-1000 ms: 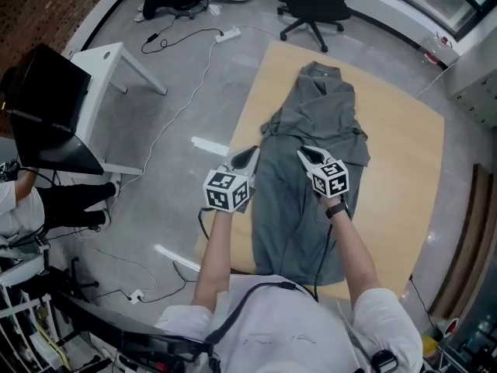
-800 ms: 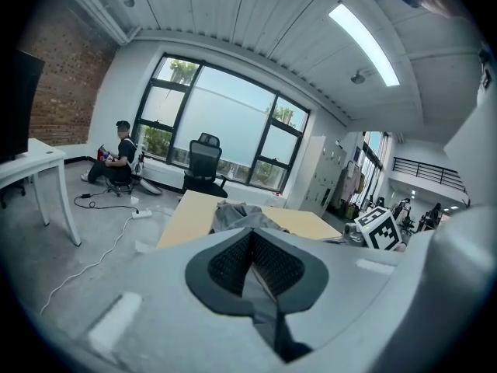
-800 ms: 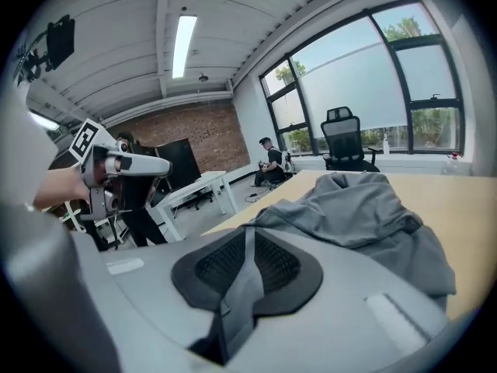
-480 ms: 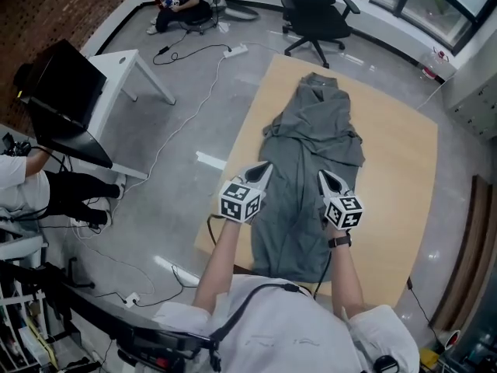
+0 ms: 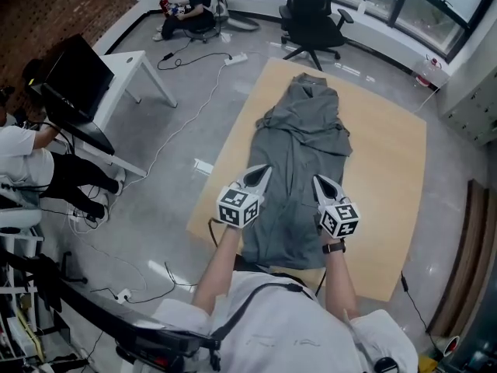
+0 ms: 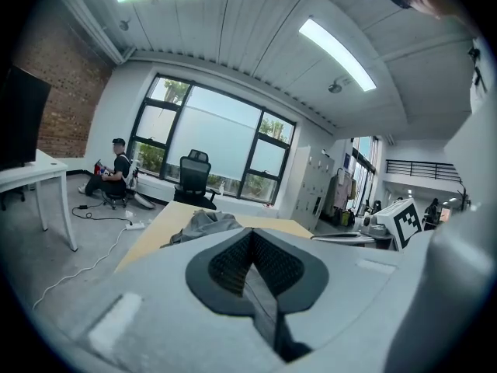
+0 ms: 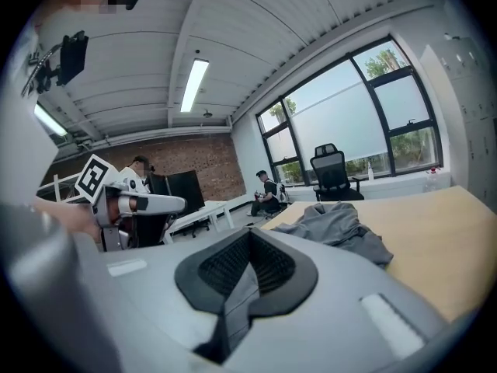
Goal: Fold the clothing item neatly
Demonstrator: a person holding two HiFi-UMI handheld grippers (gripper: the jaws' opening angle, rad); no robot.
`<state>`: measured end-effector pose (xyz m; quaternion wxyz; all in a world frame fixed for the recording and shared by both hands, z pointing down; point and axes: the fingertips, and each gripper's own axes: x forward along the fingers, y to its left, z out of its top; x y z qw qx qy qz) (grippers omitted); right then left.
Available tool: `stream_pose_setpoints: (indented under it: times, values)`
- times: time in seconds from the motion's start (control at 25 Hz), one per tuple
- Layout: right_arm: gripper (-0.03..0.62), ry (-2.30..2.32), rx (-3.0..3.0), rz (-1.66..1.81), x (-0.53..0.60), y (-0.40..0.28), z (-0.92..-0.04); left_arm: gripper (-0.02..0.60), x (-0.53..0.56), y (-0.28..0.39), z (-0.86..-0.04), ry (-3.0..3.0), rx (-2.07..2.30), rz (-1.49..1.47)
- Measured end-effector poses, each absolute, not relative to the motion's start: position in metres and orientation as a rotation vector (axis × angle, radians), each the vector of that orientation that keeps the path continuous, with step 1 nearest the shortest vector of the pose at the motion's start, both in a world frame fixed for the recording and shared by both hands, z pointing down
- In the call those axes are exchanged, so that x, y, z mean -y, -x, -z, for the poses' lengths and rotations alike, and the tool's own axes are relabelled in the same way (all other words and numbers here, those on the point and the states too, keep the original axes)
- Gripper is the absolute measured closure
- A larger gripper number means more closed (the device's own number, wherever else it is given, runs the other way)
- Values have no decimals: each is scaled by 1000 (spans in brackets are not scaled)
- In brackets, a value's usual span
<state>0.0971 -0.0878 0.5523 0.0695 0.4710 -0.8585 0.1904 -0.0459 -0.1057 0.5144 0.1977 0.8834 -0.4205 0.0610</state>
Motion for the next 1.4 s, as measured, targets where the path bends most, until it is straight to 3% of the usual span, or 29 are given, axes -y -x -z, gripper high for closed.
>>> stream_pose_setpoints:
  times: [0.8, 1.4]
  values:
    - [589, -1511, 2600, -491, -14, -115, -520, 581, 11, 3, -490, -2597, 1116, -161]
    - [589, -1594, 2562, -530, -76, -16, -524, 582, -37, 88, -488, -2625, 1017, -141]
